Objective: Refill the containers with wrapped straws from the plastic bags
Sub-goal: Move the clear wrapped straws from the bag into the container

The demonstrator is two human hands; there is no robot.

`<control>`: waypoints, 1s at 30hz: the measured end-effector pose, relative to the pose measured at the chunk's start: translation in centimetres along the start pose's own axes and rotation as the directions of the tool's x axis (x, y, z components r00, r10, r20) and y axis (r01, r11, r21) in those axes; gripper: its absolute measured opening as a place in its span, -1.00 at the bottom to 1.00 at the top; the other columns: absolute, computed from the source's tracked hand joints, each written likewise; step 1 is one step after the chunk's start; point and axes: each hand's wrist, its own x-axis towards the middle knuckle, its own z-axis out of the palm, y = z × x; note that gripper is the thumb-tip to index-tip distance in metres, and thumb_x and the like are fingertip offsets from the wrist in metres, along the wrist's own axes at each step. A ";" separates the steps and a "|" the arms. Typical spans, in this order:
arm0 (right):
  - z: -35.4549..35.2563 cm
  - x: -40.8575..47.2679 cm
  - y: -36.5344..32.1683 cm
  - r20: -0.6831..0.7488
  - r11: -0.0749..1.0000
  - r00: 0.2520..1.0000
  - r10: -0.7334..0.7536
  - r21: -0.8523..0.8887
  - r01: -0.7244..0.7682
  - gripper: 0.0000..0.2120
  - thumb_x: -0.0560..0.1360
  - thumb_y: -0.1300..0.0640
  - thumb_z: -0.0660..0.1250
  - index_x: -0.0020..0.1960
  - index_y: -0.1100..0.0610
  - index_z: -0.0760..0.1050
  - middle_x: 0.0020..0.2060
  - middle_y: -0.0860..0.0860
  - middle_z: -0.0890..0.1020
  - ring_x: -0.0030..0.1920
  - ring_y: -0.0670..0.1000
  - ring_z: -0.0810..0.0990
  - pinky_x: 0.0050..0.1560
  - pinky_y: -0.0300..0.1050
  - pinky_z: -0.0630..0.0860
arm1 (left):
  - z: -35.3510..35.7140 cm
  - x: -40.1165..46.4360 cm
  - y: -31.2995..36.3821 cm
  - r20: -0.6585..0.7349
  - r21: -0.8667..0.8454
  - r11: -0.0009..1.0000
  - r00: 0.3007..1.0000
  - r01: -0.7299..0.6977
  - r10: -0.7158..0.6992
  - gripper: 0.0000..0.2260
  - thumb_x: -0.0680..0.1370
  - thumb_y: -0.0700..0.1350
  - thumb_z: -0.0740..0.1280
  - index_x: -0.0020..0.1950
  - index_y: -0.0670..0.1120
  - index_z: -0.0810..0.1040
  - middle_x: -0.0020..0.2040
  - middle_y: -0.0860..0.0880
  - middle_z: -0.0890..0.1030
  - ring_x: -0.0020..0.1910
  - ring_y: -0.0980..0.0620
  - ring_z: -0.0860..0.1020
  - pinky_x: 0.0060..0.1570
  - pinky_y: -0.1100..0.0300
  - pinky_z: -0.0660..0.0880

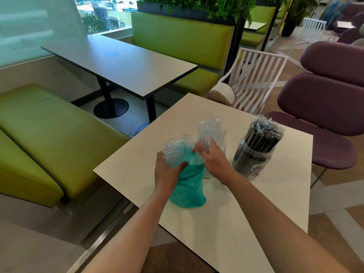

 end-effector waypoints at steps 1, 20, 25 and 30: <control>-0.4 0.1 -0.6 -0.005 1.000 1.000 -0.016 -0.023 0.016 -0.67 0.63 -0.08 0.14 0.24 0.14 0.38 -0.01 0.01 0.63 -0.02 -0.07 0.56 -0.08 -0.29 0.44 | 0.1 0.2 0.0 -0.001 0.005 1.000 1.000 -0.006 0.006 -0.39 0.33 0.05 0.59 0.21 0.09 0.29 0.14 0.03 0.51 0.11 -0.01 0.52 0.05 0.12 0.53; -4.8 2.1 -7.9 -0.411 0.963 0.873 -0.262 -0.174 0.207 -0.57 0.64 -0.02 0.15 0.43 0.16 0.22 0.27 0.05 0.48 0.10 -0.15 0.41 0.08 -0.22 0.41 | 0.0 1.6 -0.3 -0.025 0.090 0.996 0.999 0.029 -0.027 -0.37 0.35 0.07 0.57 0.27 0.05 0.30 0.14 0.06 0.47 0.15 -0.04 0.51 0.15 -0.08 0.56; -3.4 3.5 -5.0 -0.347 0.958 0.927 -0.143 -0.285 0.041 -0.55 0.62 -0.05 0.20 0.40 0.17 0.29 0.25 0.12 0.41 0.14 -0.03 0.45 0.07 -0.27 0.36 | -0.2 1.4 -0.5 -0.013 0.067 0.997 0.999 0.032 -0.031 -0.36 0.35 0.08 0.57 0.28 0.05 0.29 0.18 0.03 0.48 0.18 -0.06 0.51 0.17 -0.10 0.55; -1.8 5.0 -0.6 -0.229 0.948 0.973 0.010 -0.309 -0.082 -0.72 0.52 -0.04 0.37 0.06 0.16 0.48 0.01 0.13 0.56 -0.06 0.15 0.60 0.03 0.07 0.59 | -0.4 1.4 -0.5 -0.007 0.059 0.998 0.999 0.037 -0.036 -0.37 0.35 0.09 0.57 0.27 0.07 0.29 0.15 0.08 0.46 0.18 -0.02 0.49 0.19 0.01 0.53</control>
